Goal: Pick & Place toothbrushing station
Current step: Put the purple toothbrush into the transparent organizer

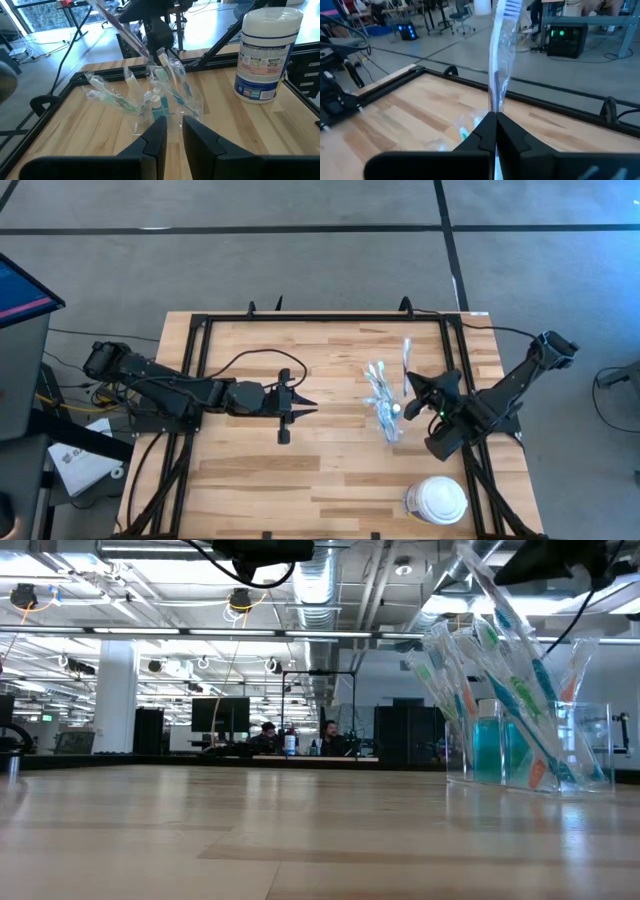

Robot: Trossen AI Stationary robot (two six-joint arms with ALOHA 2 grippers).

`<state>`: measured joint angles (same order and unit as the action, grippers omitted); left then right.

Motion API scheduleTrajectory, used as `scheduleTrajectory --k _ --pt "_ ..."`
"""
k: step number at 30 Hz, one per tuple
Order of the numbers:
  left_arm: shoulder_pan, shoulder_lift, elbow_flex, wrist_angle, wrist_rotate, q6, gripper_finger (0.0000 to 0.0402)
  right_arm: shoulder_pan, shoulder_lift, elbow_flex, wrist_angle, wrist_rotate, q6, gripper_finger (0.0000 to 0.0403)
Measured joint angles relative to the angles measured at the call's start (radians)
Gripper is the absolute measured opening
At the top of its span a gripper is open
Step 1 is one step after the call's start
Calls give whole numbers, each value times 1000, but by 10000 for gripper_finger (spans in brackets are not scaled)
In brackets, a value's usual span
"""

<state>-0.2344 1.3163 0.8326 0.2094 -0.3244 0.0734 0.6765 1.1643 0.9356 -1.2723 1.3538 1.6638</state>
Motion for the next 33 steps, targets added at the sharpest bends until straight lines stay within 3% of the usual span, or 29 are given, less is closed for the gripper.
scheduleTrajectory --k 16,28,33 --pt "0 0 0 9 0 0 55 2 -31 -186 138 88 -16 0" --pt "0 0 0 17 0 0 56 17 -31 -253 326 63 -65 0" --pt "0 0 0 18 0 0 56 15 -31 -253 539 56 -274 0"
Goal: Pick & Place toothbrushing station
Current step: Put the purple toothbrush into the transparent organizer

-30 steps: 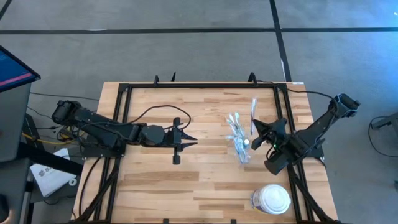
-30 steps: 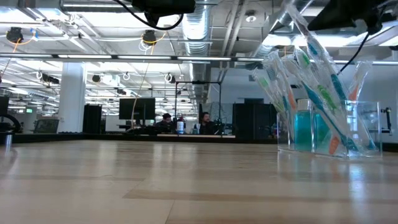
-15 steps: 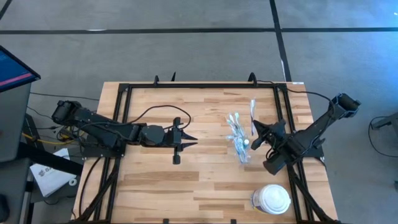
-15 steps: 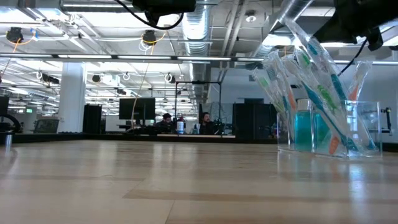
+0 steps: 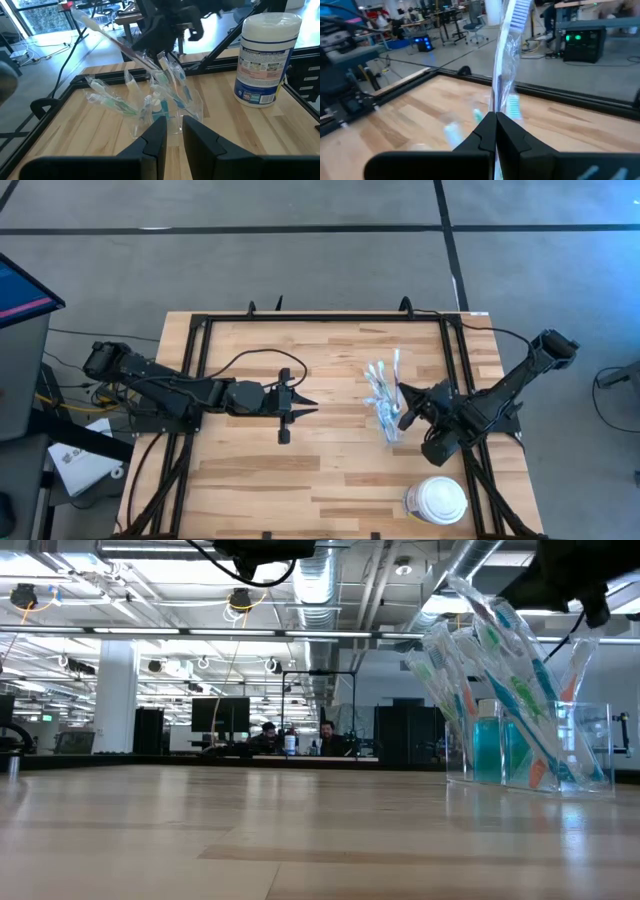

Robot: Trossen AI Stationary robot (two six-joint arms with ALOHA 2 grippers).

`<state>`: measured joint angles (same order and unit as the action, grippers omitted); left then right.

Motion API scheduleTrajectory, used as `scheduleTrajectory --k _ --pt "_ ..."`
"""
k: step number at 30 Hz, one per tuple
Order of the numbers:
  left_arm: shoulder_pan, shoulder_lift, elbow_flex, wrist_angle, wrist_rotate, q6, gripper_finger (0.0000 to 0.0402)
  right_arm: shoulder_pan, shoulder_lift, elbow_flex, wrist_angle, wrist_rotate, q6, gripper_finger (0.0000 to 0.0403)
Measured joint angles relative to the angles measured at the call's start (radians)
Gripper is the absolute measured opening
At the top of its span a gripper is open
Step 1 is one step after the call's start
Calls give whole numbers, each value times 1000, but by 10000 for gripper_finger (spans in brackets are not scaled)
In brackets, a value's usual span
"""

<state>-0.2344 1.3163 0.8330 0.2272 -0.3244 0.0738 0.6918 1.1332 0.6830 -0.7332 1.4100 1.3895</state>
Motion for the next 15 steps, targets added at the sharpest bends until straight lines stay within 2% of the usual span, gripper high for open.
scheduleTrajectory --k 3,7,13,15 --pt "0 0 0 0 0 0 56 -18 0 1 146 -37 -200 0" --pt "0 0 0 0 0 0 55 -74 0 1 224 -75 -319 0" --pt "0 0 0 -1 0 0 55 -118 0 1 226 -78 -343 0" --pt "0 0 0 -1 0 0 55 -117 0 1 278 -87 -370 0"
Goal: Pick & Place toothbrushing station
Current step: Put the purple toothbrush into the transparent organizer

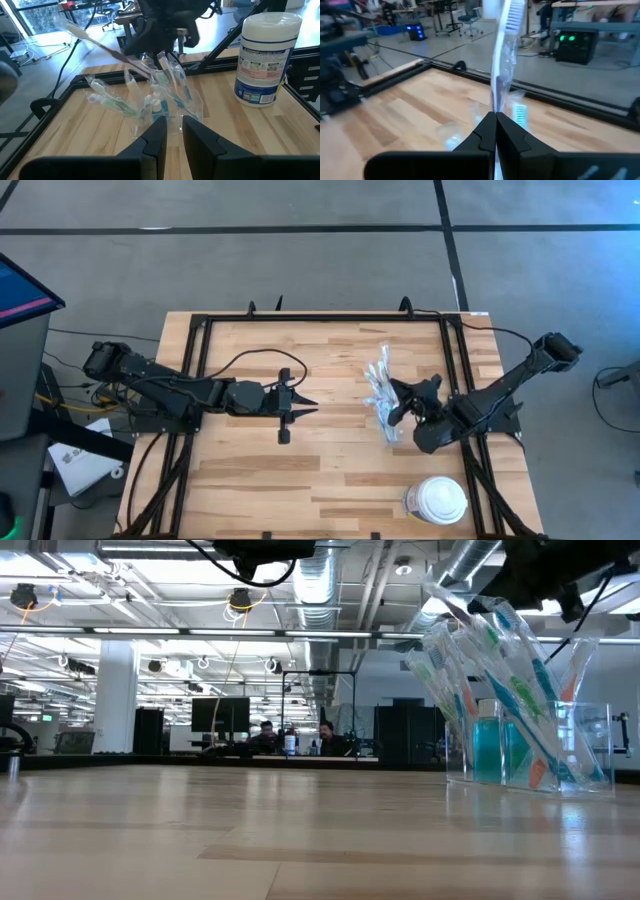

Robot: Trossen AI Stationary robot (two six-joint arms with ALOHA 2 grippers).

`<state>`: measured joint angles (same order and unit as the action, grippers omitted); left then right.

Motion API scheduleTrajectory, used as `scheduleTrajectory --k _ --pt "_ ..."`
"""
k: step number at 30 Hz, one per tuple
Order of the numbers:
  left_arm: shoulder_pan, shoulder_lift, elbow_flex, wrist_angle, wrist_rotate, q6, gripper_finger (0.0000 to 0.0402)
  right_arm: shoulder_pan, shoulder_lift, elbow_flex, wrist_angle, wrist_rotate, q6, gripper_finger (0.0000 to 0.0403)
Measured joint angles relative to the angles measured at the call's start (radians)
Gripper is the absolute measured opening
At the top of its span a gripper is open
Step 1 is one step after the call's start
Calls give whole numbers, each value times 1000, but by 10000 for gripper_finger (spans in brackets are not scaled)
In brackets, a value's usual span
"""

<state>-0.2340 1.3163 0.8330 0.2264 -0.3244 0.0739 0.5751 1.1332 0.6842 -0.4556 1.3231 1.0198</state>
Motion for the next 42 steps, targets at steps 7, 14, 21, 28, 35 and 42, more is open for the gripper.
scheduleTrajectory --k 7,14,21,28,35,42 --pt "0 0 0 0 0 0 55 -31 -7 0 174 -72 -259 0" --pt "0 0 0 -2 0 0 55 -78 -57 0 199 -145 -346 0" --pt "0 0 0 -2 0 0 55 -124 -114 0 199 -192 -427 0" --pt "0 0 0 -2 0 0 56 -179 -179 -124 373 -242 -503 0" --pt "0 0 0 -2 0 0 56 -229 -297 -354 905 -412 -770 0" --pt "19 0 0 -2 0 0 56 -315 -280 -450 1013 -474 -754 0"
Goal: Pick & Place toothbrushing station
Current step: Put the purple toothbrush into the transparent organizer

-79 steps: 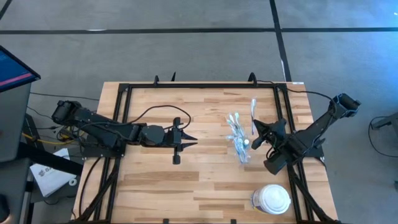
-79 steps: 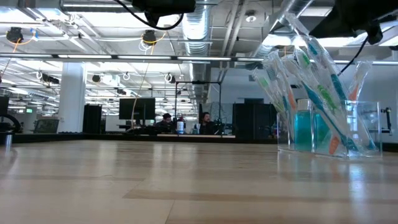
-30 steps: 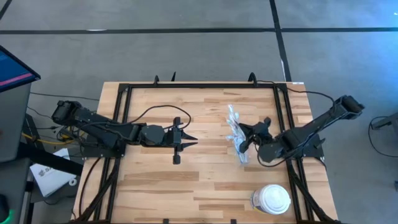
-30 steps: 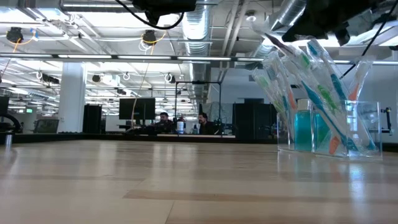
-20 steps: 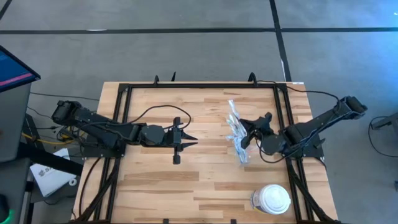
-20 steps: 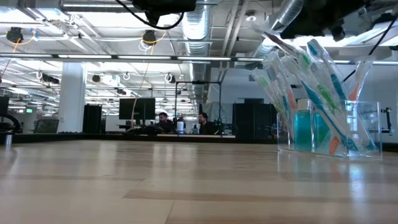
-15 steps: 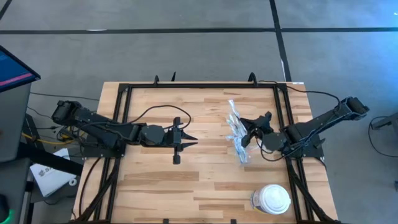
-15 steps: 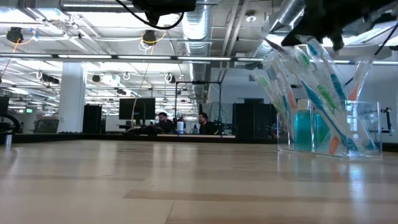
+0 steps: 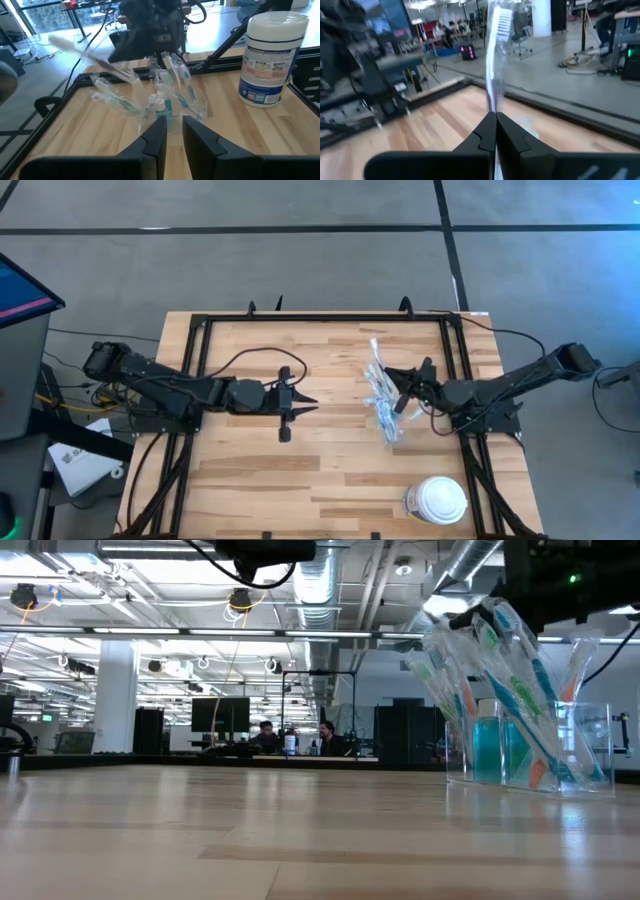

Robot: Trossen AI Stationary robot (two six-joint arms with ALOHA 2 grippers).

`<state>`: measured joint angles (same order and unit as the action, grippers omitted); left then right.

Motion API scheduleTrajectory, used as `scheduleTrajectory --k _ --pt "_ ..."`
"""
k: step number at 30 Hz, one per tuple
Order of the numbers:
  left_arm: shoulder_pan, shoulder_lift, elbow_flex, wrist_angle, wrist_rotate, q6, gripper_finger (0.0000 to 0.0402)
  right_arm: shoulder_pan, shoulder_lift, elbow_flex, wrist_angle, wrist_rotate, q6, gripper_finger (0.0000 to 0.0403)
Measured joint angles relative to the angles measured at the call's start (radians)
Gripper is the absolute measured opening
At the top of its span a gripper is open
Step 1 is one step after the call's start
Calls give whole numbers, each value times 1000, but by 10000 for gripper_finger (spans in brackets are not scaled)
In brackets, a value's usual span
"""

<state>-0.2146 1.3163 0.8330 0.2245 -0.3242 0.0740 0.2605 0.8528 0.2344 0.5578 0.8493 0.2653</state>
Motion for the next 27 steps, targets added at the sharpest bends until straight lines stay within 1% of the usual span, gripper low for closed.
scheduleTrajectory --k 3,10,17,23,27 --pt "7 0 0 0 0 0 55 -29 39 -2 14 -36 10 0" --pt "8 0 0 -8 0 0 55 -55 103 -2 39 -71 -1 0" --pt "7 0 0 -19 0 -3 55 -54 171 -2 42 -81 29 0" --pt "6 0 0 -19 0 -3 55 -54 182 -4 52 -80 31 0" --pt "6 0 0 -24 0 -4 55 -52 180 -39 80 -79 58 0"
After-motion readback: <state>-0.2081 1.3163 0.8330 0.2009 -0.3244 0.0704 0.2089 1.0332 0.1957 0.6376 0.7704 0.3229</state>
